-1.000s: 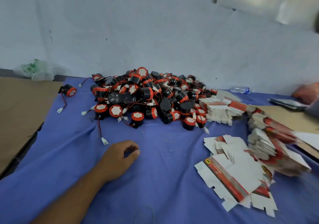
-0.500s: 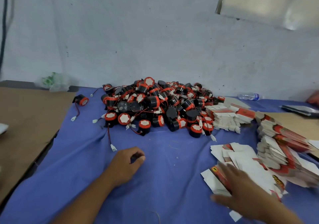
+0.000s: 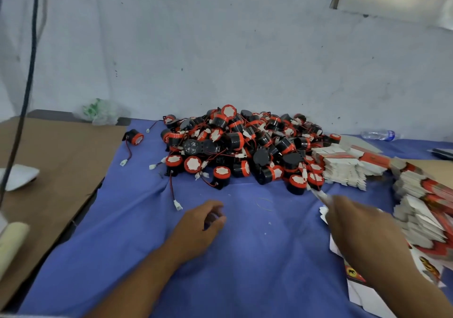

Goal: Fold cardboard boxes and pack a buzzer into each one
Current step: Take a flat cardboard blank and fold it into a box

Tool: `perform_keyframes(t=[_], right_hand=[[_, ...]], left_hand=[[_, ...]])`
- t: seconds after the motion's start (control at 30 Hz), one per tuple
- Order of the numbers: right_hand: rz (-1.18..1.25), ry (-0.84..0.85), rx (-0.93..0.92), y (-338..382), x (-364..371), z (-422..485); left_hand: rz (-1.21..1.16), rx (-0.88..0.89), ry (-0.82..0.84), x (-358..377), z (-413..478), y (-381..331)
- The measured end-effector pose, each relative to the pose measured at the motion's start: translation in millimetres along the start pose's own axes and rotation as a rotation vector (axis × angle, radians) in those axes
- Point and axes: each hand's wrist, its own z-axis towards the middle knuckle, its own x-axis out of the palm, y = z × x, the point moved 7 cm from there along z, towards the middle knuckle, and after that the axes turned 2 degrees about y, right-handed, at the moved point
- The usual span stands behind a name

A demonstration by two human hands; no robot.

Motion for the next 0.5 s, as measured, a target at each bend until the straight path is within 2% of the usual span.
perform_keyframes(t=[0.07,0.1,0.13,0.23,0.3,0.4,0.5], right_hand=[[0.378,-0.393,-0.084,19,-30,7],[0.546,-0.483,-0.139,33,-38,12],[0.697,-0.472,-0.186,50,-35,22],[1.117,-0.22,-0.245,106,9,49],[1.303,-0.11,-0.239,134,34,52],[1.418,-0.031,-0.225,151,63,47],[1.324,0.007,-0.257,155,79,48]], left_hand=[[-0.086,-0.02,-0.042,-1,0,-6],[-0.131,-0.024,-0.065,-2,0,-9],[-0.181,-0.022,-0.086,-3,0,-12],[-0.304,-0.012,-0.099,-7,-1,-15],[-0.321,-0.013,-0.078,-10,-1,-13],[-0.372,-0.047,-0.086,-16,0,-5],[-0.339,-0.075,-0.072,-15,4,-1]])
